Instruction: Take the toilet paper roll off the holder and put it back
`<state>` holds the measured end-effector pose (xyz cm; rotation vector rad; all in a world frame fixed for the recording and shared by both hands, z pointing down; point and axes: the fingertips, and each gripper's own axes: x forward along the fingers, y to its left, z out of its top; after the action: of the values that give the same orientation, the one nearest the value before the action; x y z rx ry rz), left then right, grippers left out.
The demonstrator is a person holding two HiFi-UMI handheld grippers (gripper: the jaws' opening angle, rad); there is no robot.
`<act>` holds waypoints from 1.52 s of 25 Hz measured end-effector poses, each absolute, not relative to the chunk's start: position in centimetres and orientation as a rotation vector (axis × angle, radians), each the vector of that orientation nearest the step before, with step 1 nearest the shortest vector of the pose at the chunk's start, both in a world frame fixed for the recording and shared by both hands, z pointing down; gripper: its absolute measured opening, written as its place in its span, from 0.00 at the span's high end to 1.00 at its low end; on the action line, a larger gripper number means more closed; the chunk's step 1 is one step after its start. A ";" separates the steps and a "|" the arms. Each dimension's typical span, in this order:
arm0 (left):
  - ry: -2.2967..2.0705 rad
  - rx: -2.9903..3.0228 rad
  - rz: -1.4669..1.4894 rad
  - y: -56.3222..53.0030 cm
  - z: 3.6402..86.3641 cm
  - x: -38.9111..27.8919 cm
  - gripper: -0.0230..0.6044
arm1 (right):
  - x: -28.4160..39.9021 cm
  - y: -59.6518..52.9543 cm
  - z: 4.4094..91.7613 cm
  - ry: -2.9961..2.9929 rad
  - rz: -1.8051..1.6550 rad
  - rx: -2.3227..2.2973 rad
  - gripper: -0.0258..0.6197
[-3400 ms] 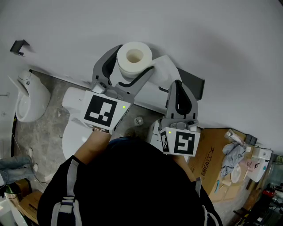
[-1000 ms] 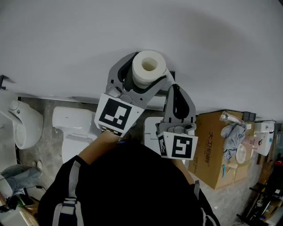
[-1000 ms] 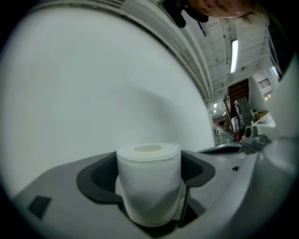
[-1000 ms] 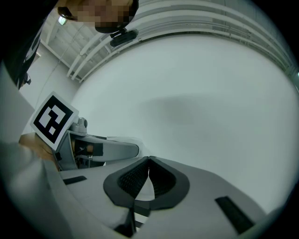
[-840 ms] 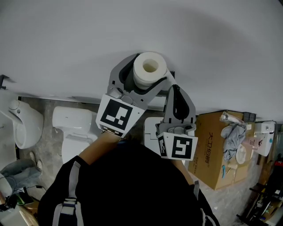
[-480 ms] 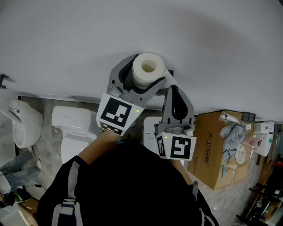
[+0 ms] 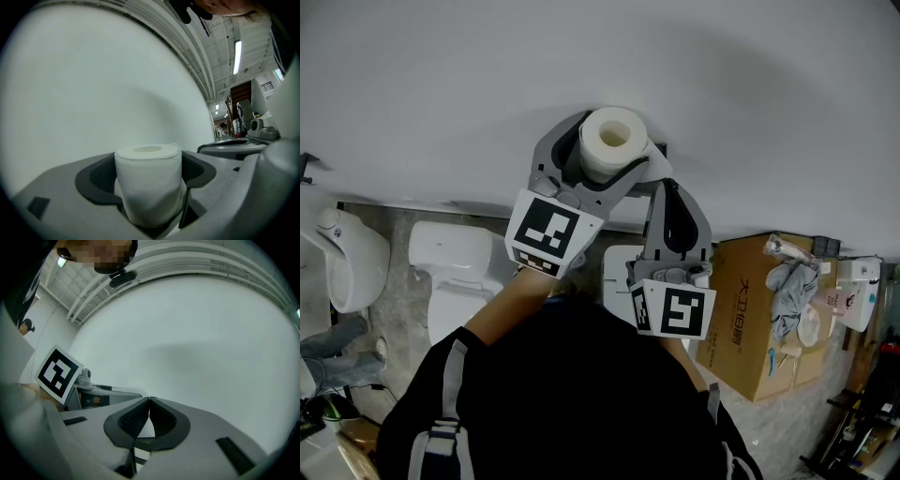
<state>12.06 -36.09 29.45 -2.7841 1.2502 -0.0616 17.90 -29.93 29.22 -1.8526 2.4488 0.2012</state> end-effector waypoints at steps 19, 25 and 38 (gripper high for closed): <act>1.347 -2.742 0.104 -31.7 25.6 7.9 0.32 | 15.6 -27.9 27.8 2.449 0.258 -1.802 0.92; 1.385 -2.731 0.115 -29.9 25.9 5.6 0.76 | 13.6 -27.0 27.4 2.478 0.267 -1.753 0.92; 1.539 -2.667 0.040 -26.7 30.4 2.1 0.95 | 12.5 -25.2 28.8 2.481 0.231 -1.777 0.92</act>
<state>2.13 -26.69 30.42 -2.6672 1.5386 0.0401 12.46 -25.23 28.78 -1.7766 2.4812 0.2312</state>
